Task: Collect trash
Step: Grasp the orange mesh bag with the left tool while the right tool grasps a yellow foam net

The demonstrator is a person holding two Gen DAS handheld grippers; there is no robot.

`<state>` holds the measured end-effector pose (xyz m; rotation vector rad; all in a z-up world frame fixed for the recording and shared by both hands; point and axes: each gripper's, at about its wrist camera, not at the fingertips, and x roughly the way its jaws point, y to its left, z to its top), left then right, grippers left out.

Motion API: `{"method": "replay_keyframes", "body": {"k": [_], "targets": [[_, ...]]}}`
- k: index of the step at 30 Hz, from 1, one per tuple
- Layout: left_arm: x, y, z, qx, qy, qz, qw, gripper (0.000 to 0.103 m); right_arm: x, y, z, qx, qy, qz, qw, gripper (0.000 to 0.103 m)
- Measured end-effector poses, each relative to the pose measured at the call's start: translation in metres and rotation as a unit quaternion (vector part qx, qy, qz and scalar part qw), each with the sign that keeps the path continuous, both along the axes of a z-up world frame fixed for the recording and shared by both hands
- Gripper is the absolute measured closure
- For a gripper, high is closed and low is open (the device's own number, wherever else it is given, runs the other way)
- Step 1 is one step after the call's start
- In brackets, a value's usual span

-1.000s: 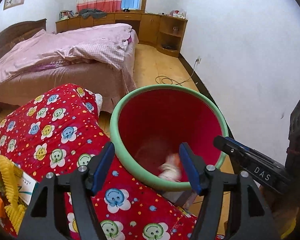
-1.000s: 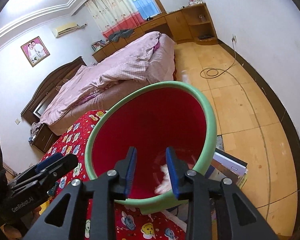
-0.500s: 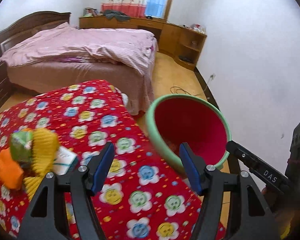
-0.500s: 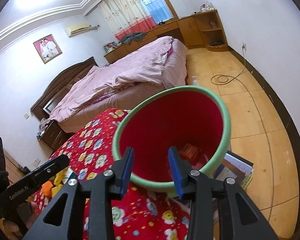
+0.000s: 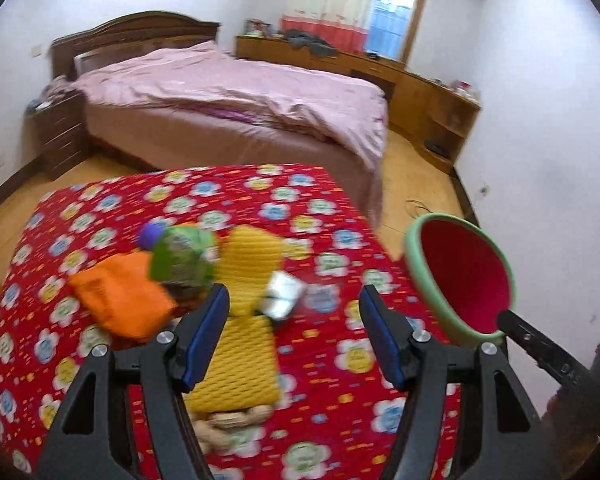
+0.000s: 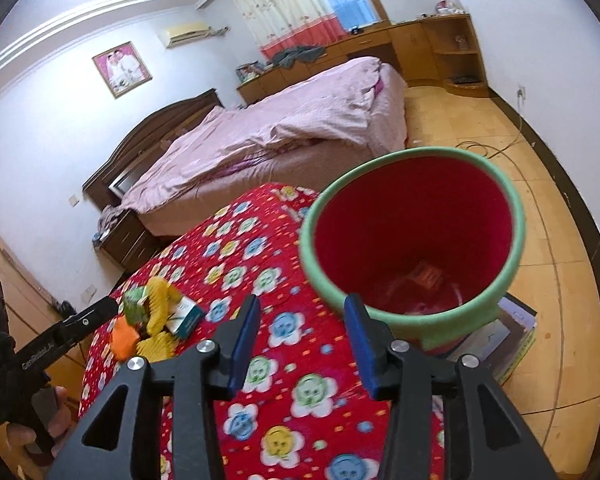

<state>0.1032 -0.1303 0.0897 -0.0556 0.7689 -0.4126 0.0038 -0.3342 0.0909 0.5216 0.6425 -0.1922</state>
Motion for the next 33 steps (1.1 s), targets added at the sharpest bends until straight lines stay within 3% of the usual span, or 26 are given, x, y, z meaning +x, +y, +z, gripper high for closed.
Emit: {"method": "replay_keyframes", "body": {"k": [13, 21, 28, 31, 33], "targets": [[0.044, 0.099, -0.049, -0.005, 0.059, 0.110, 0.9922, 0.036, 0.035, 0.044, -0.017, -0.005, 0.030, 0.035, 0.999, 0.054], [0.069, 0.113, -0.083, 0.006, 0.099, 0.134, 0.9860, 0.036, 0.050, 0.055, -0.035, -0.004, 0.056, 0.043, 0.998, 0.054], [0.080, 0.117, -0.099, -0.016, 0.113, 0.148, 0.9824, 0.036, 0.055, 0.057, -0.042, 0.000, 0.063, 0.042, 0.997, 0.054], [0.080, 0.112, -0.098, -0.017, 0.104, 0.137, 0.9849, 0.048, 0.056, 0.057, -0.045, 0.002, 0.066, 0.044, 0.997, 0.054], [0.080, 0.111, -0.099, -0.030, 0.104, 0.124, 0.9863, 0.070, 0.055, 0.057, -0.046, 0.005, 0.068, 0.045, 0.997, 0.054]]}}
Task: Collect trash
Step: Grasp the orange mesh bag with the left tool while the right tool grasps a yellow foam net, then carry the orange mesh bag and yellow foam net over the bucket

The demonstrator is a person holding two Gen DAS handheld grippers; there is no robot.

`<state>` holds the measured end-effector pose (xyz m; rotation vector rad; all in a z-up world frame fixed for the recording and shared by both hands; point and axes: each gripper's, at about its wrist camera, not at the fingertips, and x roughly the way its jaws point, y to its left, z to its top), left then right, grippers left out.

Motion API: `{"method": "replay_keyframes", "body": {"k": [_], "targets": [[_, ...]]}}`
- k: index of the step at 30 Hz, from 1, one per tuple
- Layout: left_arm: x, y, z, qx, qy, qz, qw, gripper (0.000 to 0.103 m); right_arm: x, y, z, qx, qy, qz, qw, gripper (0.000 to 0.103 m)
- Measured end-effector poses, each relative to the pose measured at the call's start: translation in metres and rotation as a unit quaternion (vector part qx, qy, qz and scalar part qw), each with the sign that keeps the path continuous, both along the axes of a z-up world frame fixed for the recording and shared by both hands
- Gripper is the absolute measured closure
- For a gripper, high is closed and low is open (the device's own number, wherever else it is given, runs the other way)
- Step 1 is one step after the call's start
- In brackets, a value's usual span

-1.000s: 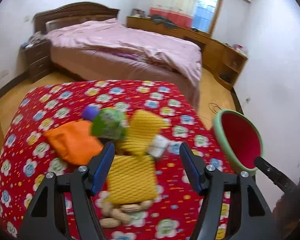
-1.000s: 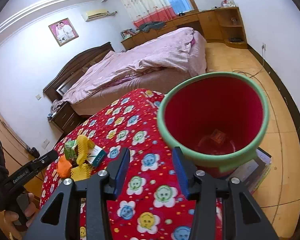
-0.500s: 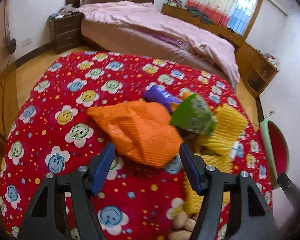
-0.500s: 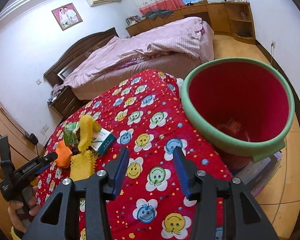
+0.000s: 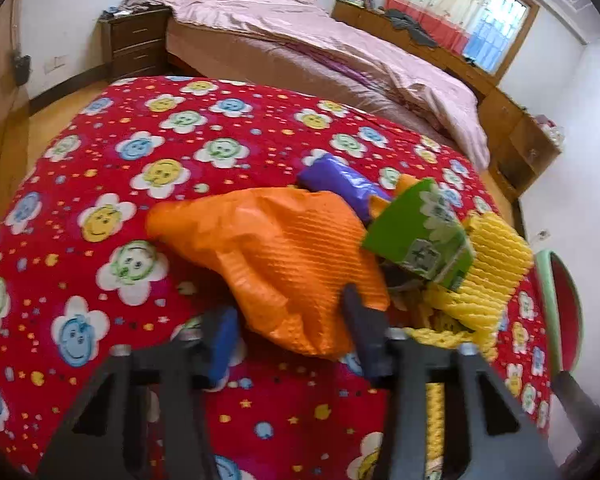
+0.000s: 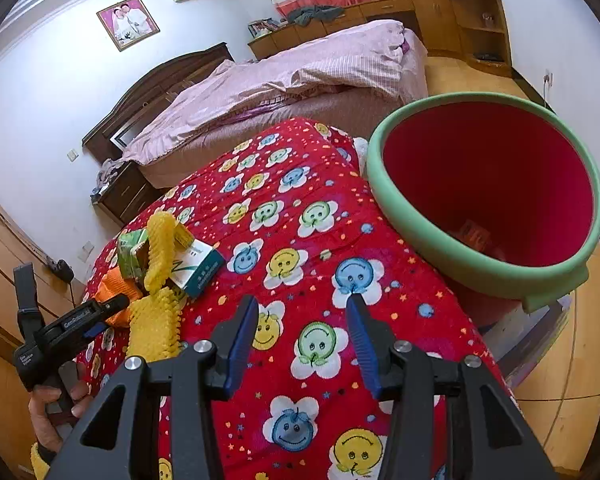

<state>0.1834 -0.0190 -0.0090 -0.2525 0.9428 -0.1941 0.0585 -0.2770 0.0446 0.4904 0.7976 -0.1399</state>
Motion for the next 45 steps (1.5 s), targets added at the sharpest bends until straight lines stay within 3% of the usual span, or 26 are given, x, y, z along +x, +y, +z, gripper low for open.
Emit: {"method": "replay_keyframes", "body": {"k": [2, 6, 19, 30, 34, 35, 37, 39, 45], "targets": [[-0.001, 0.000, 0.000, -0.017, 0.002, -0.011, 0.9998, 0.083, -0.001, 0.001, 0.000, 0.002, -0.001, 0.004, 1.000, 0.054], [-0.013, 0.002, 0.008, -0.028, -0.007, -0.017, 0.9994, 0.090, -0.001, 0.007, 0.003, -0.002, -0.003, 0.015, 1.000, 0.054], [-0.069, 0.040, 0.042, -0.045, -0.044, -0.002, 0.9980, 0.090, 0.023, 0.060, 0.012, -0.002, -0.007, 0.100, 0.995, 0.054], [-0.091, 0.054, 0.038, -0.050, -0.044, 0.006, 0.9978, 0.090, 0.055, 0.104, -0.014, 0.001, 0.034, 0.143, 0.989, 0.054], [-0.100, 0.056, 0.042, -0.054, -0.052, 0.003, 0.9972, 0.090, 0.064, 0.109, -0.027, 0.033, 0.048, 0.155, 0.986, 0.054], [-0.101, 0.056, 0.043, -0.054, -0.053, 0.003, 0.9971, 0.090, 0.064, 0.110, -0.028, 0.032, 0.042, 0.154, 0.987, 0.056], [-0.103, 0.056, 0.044, -0.056, -0.054, 0.002, 0.9970, 0.090, 0.065, 0.114, -0.027, 0.030, 0.041, 0.158, 0.986, 0.079], [-0.105, 0.057, 0.046, -0.059, -0.055, 0.003, 0.9968, 0.090, 0.062, 0.115, -0.026, 0.033, 0.035, 0.155, 0.987, 0.087], [-0.115, 0.052, 0.054, -0.061, -0.063, -0.005, 0.9961, 0.090, 0.038, 0.115, -0.004, 0.031, -0.012, 0.158, 0.987, 0.091]]}}
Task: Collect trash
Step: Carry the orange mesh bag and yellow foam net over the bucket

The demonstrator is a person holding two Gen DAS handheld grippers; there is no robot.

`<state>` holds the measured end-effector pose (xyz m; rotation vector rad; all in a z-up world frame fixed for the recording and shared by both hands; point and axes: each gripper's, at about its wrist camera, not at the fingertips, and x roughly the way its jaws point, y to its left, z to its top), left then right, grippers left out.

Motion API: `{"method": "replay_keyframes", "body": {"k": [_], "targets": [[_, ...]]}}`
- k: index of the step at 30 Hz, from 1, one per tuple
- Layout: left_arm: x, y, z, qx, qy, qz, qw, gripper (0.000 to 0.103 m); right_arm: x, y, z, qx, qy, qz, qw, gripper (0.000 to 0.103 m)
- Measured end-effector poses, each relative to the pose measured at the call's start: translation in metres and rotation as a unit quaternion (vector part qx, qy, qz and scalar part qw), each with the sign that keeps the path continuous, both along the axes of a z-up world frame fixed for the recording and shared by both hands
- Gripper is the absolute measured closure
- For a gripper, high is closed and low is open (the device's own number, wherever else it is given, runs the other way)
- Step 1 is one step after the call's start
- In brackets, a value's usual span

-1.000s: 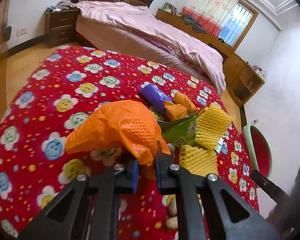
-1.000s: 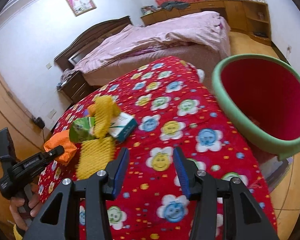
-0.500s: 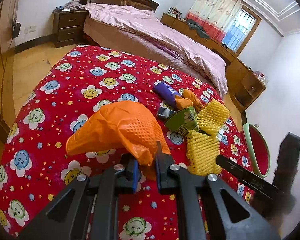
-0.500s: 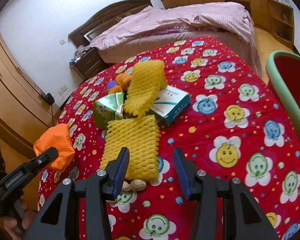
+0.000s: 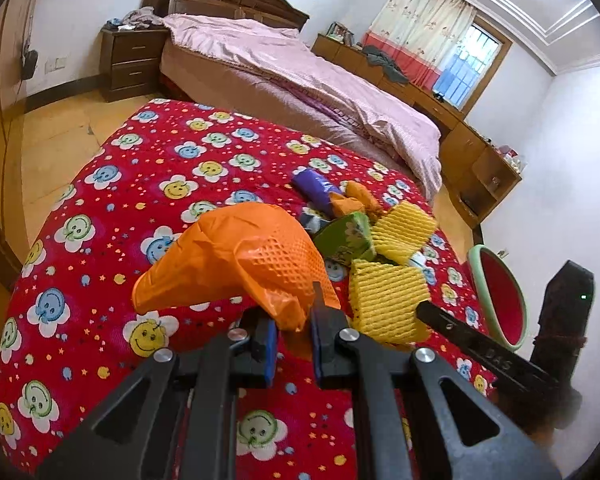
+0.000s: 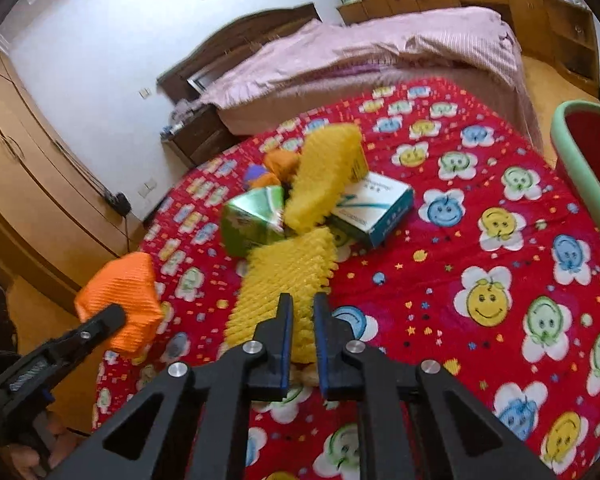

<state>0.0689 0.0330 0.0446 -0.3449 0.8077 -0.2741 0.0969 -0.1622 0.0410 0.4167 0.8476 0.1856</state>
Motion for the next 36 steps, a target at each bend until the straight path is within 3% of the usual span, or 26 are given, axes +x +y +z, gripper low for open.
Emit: {"method": "replay_keyframes", "body": {"k": [10, 16, 22, 28, 36], "targets": [[-0.026, -0.029, 0.030, 0.000, -0.036, -0.040, 0.9985, 0.090, -0.057, -0.028, 0.052, 0.020, -0.082, -0.035, 0.996, 0.092], [-0.037, -0.059, 0.053, 0.006, -0.057, -0.077, 0.9954, 0.091, -0.086, -0.056, 0.073, 0.017, -0.110, -0.071, 0.991, 0.092], [-0.042, -0.104, 0.075, 0.028, -0.080, -0.127, 0.9883, 0.090, -0.109, -0.088, 0.095, -0.007, -0.129, -0.109, 0.986, 0.092], [-0.039, -0.152, 0.088, 0.025, -0.086, -0.181, 0.9793, 0.090, -0.124, -0.122, 0.113, -0.027, -0.143, -0.148, 0.978, 0.092], [-0.023, -0.214, 0.093, 0.040, -0.089, -0.231, 0.9682, 0.091, -0.129, -0.169, 0.120, -0.046, -0.150, -0.195, 0.968, 0.092]]}}
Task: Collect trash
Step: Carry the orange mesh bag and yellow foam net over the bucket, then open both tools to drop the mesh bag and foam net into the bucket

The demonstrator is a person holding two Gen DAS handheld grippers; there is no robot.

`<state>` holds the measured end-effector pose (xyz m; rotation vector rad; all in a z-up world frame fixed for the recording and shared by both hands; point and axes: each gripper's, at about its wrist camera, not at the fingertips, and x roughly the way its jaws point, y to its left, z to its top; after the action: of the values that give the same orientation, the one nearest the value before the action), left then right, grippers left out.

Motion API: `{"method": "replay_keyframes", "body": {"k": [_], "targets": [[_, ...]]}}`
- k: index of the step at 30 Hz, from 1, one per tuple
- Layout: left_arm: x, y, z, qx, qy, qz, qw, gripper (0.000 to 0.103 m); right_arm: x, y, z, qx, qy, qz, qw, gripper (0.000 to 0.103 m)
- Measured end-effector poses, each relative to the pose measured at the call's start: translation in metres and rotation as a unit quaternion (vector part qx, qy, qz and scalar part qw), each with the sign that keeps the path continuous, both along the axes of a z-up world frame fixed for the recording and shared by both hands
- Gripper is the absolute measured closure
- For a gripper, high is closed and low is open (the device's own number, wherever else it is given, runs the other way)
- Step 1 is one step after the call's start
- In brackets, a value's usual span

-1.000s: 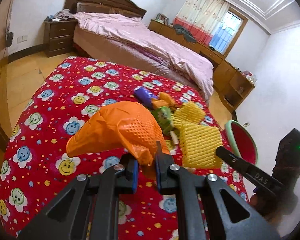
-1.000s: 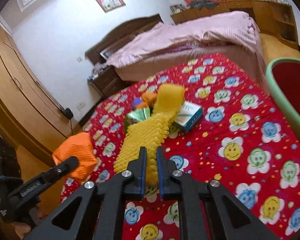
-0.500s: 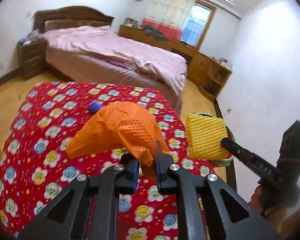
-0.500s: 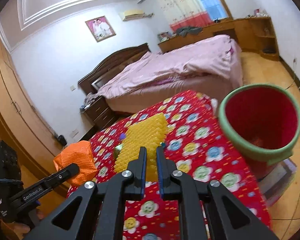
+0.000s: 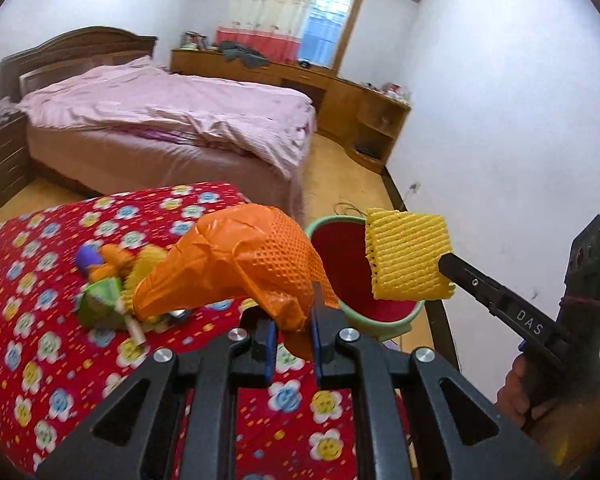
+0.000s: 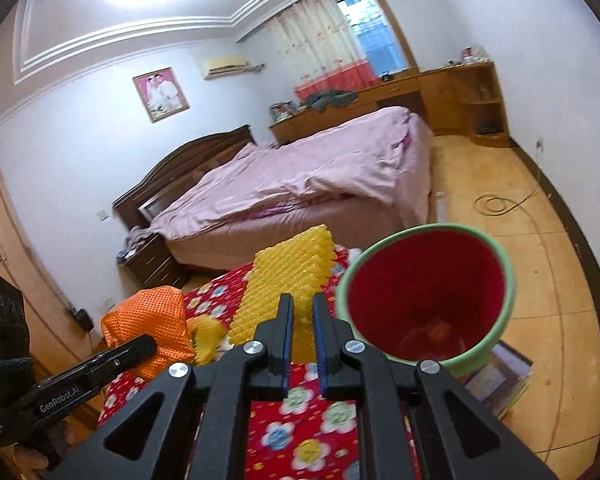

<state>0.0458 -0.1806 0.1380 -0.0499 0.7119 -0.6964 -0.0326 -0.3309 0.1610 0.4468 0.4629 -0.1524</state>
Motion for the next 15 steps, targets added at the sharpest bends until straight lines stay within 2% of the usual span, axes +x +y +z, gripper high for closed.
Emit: {"method": "replay_keyframes", "body": {"k": [6, 15], "targets": [[0.013, -0.055, -0.016, 0.012, 0.015, -0.037, 0.9991, 0.090, 0.001, -0.039, -0.012, -0.004, 0.016, -0.037, 0.999, 0.091], [0.035, -0.138, -0.062, 0.058, 0.047, -0.081, 0.9939, 0.090, 0.007, -0.100, -0.056, 0.008, 0.047, -0.088, 0.995, 0.091]]}}
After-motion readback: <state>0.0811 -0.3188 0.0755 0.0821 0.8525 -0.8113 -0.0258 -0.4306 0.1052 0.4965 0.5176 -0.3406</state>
